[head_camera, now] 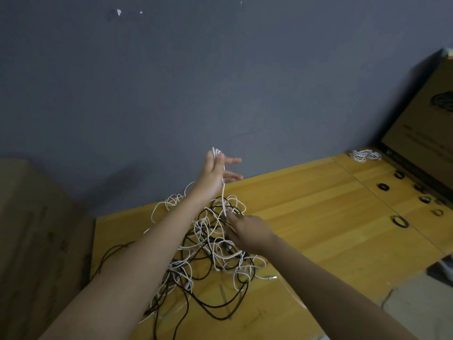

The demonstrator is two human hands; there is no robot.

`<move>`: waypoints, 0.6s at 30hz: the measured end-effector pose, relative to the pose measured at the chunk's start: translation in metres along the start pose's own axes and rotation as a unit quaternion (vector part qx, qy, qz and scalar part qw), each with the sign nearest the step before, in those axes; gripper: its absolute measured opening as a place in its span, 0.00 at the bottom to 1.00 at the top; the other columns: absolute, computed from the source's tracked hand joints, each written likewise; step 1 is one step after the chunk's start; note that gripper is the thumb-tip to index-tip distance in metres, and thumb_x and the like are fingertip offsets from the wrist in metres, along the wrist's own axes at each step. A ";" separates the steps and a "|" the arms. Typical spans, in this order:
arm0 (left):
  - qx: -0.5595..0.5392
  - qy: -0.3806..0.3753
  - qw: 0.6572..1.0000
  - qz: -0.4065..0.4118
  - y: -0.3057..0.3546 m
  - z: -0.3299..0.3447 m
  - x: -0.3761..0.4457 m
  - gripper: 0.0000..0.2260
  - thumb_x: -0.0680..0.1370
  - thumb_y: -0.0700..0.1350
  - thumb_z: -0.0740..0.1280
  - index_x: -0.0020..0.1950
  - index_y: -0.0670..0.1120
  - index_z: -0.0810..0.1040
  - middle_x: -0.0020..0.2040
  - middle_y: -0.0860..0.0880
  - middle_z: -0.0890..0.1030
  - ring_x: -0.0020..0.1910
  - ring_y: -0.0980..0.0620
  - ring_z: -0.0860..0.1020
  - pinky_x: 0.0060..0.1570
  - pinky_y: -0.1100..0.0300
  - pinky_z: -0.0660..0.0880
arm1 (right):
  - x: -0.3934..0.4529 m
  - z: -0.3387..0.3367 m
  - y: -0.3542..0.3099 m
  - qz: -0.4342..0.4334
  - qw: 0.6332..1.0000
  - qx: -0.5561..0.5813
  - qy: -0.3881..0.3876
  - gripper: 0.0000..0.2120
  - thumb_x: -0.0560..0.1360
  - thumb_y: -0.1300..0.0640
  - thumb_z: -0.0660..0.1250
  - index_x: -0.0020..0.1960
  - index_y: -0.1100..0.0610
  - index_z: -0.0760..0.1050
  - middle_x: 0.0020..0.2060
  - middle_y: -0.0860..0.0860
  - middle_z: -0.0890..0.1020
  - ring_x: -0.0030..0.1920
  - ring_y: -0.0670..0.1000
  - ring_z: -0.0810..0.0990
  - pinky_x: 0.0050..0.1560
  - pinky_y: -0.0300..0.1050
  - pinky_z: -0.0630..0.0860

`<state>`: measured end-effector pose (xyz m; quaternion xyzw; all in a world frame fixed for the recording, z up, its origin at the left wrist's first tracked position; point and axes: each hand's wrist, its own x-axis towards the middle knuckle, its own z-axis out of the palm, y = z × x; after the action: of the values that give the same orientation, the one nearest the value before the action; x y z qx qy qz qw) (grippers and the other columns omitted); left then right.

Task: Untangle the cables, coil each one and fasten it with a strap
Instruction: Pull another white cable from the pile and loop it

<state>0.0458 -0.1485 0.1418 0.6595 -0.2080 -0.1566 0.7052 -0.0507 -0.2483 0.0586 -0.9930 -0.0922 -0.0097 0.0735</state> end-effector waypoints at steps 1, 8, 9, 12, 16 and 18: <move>0.081 -0.023 0.996 0.014 -0.006 -0.001 0.000 0.10 0.85 0.47 0.46 0.57 0.43 0.61 0.61 0.45 0.78 0.35 0.56 0.82 0.38 0.69 0.76 | -0.001 -0.002 -0.001 -0.045 0.998 0.024 0.033 0.16 0.81 0.50 0.53 0.57 0.60 0.71 0.42 0.58 0.81 0.39 0.62 0.80 0.33 0.48 0.67; 0.558 -0.126 0.817 0.078 -0.024 -0.019 -0.006 0.12 0.83 0.54 0.47 0.59 0.47 0.59 0.58 0.43 0.79 0.44 0.38 0.80 0.43 0.50 0.75 | -0.010 -0.030 0.018 -0.066 0.981 0.098 0.156 0.09 0.77 0.53 0.61 0.46 0.54 0.78 0.35 0.49 0.81 0.33 0.51 0.78 0.30 0.42 0.71; 0.583 -0.130 0.798 0.085 -0.021 -0.018 -0.008 0.11 0.84 0.52 0.48 0.59 0.46 0.61 0.55 0.42 0.80 0.44 0.37 0.79 0.41 0.51 0.73 | -0.010 -0.032 0.027 -0.037 0.983 0.102 0.145 0.09 0.78 0.53 0.62 0.49 0.54 0.79 0.39 0.49 0.82 0.37 0.51 0.79 0.33 0.42 0.71; 0.654 -0.151 0.734 0.102 -0.014 -0.018 -0.011 0.15 0.84 0.50 0.49 0.67 0.46 0.64 0.59 0.43 0.79 0.51 0.37 0.79 0.45 0.49 0.73 | -0.010 -0.038 0.059 0.084 0.988 0.109 0.071 0.10 0.80 0.54 0.61 0.56 0.55 0.78 0.48 0.51 0.82 0.46 0.53 0.79 0.40 0.44 0.70; 0.675 -0.149 0.716 0.097 -0.012 -0.026 -0.006 0.17 0.84 0.50 0.49 0.68 0.46 0.69 0.64 0.46 0.77 0.60 0.43 0.77 0.53 0.52 0.72 | -0.016 -0.044 0.091 0.249 0.959 0.109 0.080 0.13 0.78 0.47 0.64 0.50 0.55 0.79 0.38 0.52 0.80 0.39 0.54 0.77 0.36 0.45 0.70; 0.657 -0.119 0.738 0.102 -0.009 -0.031 -0.001 0.17 0.84 0.50 0.50 0.65 0.46 0.72 0.63 0.47 0.78 0.60 0.45 0.77 0.54 0.52 0.72 | -0.015 -0.048 0.093 0.287 0.944 0.125 0.106 0.18 0.76 0.43 0.66 0.40 0.58 0.78 0.32 0.53 0.78 0.34 0.52 0.74 0.33 0.44 0.66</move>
<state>0.0611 -0.1216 0.1312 0.9098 -0.4074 0.0149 0.0782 -0.0484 -0.3489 0.0924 -0.9535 0.2043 -0.0815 0.2059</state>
